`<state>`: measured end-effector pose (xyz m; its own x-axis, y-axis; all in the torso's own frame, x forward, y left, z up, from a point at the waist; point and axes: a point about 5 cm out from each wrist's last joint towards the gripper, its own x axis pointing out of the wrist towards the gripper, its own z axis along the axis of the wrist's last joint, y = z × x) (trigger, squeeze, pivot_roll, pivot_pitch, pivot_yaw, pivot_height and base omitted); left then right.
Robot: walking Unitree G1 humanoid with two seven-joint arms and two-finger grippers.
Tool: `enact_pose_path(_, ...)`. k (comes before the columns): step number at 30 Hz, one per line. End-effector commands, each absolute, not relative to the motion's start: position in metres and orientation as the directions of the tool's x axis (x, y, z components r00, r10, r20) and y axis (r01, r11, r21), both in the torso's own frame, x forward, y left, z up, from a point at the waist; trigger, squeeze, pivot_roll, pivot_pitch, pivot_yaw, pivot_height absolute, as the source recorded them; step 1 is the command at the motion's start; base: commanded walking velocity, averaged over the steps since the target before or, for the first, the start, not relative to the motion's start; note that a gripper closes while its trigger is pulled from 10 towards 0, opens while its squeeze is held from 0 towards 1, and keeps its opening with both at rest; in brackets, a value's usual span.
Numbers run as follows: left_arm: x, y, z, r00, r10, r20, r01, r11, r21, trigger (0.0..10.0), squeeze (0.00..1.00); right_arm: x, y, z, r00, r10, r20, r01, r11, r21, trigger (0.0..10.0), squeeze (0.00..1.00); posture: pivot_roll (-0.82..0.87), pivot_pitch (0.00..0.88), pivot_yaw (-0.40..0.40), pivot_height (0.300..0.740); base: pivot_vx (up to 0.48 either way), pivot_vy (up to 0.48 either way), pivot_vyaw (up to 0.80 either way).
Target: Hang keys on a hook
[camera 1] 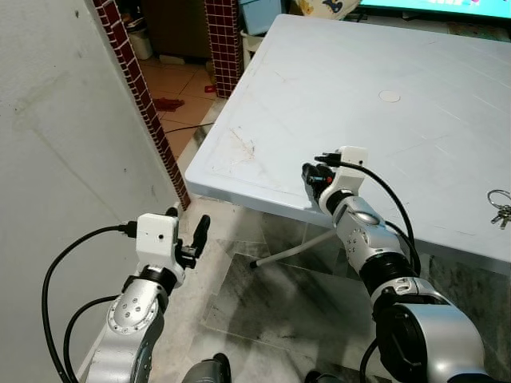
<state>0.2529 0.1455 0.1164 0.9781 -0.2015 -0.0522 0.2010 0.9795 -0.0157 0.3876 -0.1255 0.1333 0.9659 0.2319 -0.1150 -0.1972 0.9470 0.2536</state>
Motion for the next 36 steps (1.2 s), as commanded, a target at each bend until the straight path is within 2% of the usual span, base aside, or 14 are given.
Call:
enact_pose_path(1, 0.251, 0.148, 0.117, 0.979, -0.195, -0.056, 0.195, 0.981, -0.005, 10.0, 0.00, 0.386, -0.126, 0.129, 0.962, 0.236, -0.135, -0.193, 0.943, 0.273, 0.0, 0.00, 0.15, 0.182, 0.069, 0.740, 0.000, 0.000, 0.00)
enact_pose_path(28, 0.252, 0.148, 0.117, 0.981, -0.187, -0.049, 0.188, 0.982, 0.001, 10.0, 0.00, 0.385, -0.124, 0.125, 0.961, 0.230, -0.151, -0.183, 0.945, 0.272, 0.0, 0.00, 0.14, 0.176, 0.044, 0.740, 0.000, 0.000, 0.00)
enact_pose_path(36, 0.253, 0.145, 0.115, 0.982, -0.183, -0.046, 0.184, 0.983, 0.001, 10.0, 0.00, 0.388, -0.130, 0.137, 0.973, 0.212, -0.091, -0.194, 0.966, 0.171, 0.0, 0.00, 0.13, 0.167, 0.035, 0.740, 0.000, 0.000, 0.00)
